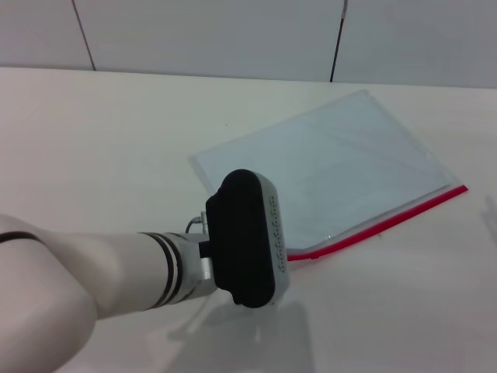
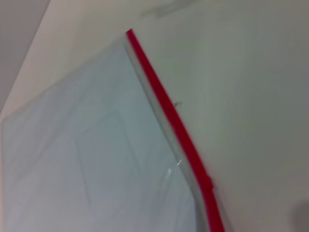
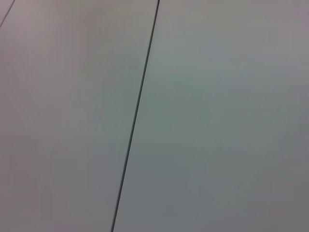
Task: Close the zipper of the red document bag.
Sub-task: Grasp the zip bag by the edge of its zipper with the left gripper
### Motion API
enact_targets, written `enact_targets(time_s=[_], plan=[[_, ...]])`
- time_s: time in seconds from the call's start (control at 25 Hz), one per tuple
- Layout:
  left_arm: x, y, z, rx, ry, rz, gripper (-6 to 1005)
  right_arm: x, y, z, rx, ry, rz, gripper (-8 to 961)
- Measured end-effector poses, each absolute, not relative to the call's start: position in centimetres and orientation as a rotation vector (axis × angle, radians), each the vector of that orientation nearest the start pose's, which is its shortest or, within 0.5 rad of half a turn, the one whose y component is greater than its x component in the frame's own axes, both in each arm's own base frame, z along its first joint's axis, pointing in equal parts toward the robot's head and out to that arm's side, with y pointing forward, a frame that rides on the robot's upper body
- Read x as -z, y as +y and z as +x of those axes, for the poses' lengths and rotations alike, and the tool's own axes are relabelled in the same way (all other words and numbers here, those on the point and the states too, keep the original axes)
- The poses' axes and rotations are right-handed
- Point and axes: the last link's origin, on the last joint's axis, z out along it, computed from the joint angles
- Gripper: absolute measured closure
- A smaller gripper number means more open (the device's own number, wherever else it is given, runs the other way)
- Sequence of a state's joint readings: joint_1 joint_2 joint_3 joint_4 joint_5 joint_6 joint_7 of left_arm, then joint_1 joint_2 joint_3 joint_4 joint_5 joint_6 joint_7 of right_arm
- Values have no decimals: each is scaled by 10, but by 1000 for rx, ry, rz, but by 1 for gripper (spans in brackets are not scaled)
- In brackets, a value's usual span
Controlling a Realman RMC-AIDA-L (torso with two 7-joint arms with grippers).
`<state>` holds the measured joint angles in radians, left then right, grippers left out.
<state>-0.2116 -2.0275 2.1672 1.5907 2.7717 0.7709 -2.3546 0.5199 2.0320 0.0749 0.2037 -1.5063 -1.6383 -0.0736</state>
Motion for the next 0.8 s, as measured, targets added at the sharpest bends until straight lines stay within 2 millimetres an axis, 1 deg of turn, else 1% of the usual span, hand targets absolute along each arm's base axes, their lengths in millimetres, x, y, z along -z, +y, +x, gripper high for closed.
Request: enact_targets(time_s=[0.4,0.52,0.6,0.8], plan=[[106,296,-173,-284,251,-2517,124,-20,323,272,-899,62,-1470,197],[107,297,-174,-281,256,-2513,125,-20,323,272,-900,62,-1470,198],[112,301,-177,-283,269,-2509,125,-20,323,272,-900,61,-1469,198],[113,305,-181,-263,272,-2489,126,-20,322,272,-902,60,-1470,198]])
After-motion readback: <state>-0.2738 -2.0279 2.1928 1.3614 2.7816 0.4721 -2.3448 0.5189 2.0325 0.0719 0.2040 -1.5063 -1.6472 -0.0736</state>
